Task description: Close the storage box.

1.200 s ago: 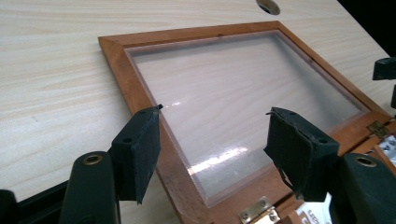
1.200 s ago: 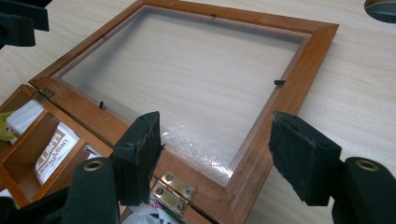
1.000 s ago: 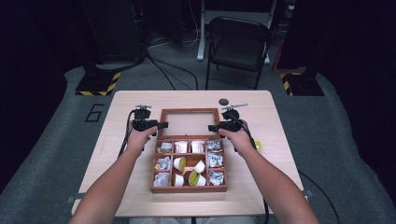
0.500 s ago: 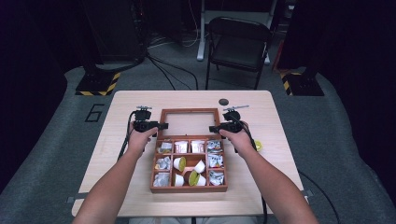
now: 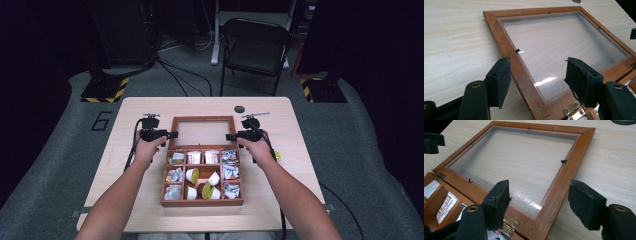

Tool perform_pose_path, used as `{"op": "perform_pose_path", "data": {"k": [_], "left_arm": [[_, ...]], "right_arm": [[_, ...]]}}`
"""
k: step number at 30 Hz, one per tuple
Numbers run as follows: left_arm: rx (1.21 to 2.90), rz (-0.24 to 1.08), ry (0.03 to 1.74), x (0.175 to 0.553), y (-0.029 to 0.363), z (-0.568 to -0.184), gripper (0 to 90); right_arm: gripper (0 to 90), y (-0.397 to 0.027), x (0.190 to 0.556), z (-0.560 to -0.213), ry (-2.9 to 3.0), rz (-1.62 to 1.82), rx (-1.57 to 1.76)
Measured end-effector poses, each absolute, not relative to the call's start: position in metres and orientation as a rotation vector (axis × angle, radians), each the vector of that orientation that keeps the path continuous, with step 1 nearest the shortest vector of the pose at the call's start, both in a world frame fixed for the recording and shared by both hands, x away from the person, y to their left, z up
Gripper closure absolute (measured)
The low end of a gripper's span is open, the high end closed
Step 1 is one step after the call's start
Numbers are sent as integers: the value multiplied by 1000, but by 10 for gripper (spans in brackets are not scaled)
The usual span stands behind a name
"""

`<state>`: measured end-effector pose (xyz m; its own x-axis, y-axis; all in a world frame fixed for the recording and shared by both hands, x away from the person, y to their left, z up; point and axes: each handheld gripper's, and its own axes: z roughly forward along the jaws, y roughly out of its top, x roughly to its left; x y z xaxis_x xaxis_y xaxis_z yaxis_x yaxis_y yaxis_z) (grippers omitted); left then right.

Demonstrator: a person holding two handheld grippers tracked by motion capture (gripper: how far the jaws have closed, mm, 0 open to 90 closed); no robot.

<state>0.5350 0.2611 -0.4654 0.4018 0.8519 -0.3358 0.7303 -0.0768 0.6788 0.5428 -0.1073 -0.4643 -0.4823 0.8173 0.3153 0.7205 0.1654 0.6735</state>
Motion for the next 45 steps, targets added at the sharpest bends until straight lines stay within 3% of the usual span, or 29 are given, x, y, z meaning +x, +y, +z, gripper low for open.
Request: {"op": "perform_pose_path", "data": {"k": [45], "left_arm": [[1834,123,1420,536,254,-489,328]], "right_arm": [[296,-104,546,-482,2339,1189,1641]]}}
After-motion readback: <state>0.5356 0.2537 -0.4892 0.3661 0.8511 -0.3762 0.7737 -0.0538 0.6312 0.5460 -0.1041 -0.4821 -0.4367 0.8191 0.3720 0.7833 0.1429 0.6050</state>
